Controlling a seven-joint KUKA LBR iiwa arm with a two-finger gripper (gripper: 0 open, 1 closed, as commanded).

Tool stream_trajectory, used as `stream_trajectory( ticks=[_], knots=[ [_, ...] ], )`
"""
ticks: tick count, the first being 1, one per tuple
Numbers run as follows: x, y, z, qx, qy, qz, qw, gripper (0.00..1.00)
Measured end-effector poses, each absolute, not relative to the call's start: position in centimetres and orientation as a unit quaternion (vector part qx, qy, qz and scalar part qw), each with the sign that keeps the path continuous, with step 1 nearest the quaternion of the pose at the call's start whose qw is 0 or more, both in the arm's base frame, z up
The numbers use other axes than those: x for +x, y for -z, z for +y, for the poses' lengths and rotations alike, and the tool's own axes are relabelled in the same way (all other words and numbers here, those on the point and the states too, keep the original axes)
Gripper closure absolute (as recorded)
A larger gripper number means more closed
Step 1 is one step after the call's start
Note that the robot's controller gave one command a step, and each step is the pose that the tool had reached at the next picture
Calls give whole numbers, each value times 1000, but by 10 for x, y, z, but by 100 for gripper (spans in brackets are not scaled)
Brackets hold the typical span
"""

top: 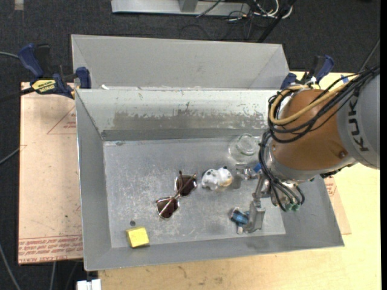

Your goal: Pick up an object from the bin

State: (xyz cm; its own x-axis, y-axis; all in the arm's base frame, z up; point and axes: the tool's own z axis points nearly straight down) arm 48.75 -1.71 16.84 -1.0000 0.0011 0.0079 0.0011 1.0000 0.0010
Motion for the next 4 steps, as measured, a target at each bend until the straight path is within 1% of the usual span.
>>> stream_trajectory(
  ticks=[1,2,3,4],
  knots=[
    [489,-172,-17,0,0,-1000,0,0],
    [485,-99,-39,-23,0,-1000,-3,0],
    [481,-110,-45,-6,1,-1000,1,0],
    [482,-145,-44,7,0,-1000,-2,0]
  ],
)
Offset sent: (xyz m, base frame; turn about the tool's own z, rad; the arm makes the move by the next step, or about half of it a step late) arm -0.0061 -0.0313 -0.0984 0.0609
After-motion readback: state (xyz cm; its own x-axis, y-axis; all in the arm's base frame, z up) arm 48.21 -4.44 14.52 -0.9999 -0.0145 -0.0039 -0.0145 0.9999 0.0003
